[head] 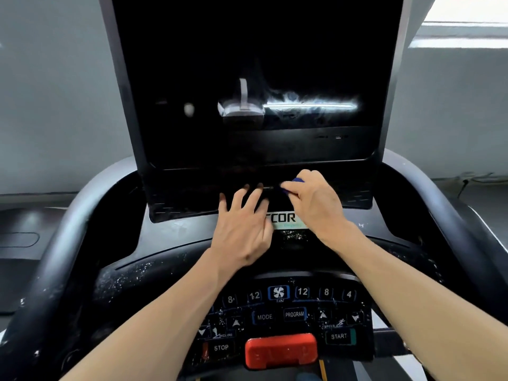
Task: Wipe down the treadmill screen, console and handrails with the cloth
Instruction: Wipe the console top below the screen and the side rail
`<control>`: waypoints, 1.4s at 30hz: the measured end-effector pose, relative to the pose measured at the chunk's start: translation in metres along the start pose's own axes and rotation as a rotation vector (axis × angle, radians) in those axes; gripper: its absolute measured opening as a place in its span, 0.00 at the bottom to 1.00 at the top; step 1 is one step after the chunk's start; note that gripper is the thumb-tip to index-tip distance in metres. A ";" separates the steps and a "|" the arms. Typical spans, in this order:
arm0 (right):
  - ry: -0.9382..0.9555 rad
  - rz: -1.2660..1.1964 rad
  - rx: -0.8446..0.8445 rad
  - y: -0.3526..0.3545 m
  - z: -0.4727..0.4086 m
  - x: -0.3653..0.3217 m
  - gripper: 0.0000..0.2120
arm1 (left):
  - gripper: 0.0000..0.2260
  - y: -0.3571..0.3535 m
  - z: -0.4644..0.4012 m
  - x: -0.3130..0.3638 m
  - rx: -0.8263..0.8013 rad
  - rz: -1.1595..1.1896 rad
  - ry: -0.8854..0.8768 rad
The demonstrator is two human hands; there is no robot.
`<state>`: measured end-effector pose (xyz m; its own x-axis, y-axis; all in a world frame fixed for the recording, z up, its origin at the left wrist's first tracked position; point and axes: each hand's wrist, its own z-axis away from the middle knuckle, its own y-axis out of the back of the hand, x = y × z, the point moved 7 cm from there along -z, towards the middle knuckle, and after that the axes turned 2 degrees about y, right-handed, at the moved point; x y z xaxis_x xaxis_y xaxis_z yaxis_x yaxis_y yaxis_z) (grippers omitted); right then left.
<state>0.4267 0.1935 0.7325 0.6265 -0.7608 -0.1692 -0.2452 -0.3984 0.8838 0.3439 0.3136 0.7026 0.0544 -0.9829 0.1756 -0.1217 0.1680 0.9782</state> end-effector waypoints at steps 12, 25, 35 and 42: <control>-0.254 -0.095 0.032 0.014 0.017 0.045 0.10 | 0.22 0.004 -0.010 0.040 0.026 -0.072 -0.096; -0.261 -0.111 -0.002 0.014 0.031 0.035 0.08 | 0.25 -0.012 -0.014 0.043 -0.057 -0.059 -0.062; -0.004 -0.275 -0.126 -0.005 0.027 0.035 0.10 | 0.26 -0.012 -0.014 0.044 -0.094 -0.073 -0.066; -0.015 -0.148 -0.207 0.003 0.035 0.043 0.19 | 0.28 -0.009 -0.014 0.043 -0.113 -0.072 -0.073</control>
<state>0.4270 0.1413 0.7119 0.6329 -0.7103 -0.3081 0.0055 -0.3938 0.9192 0.3616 0.2705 0.7028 -0.0139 -0.9949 0.0997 -0.0073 0.0998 0.9950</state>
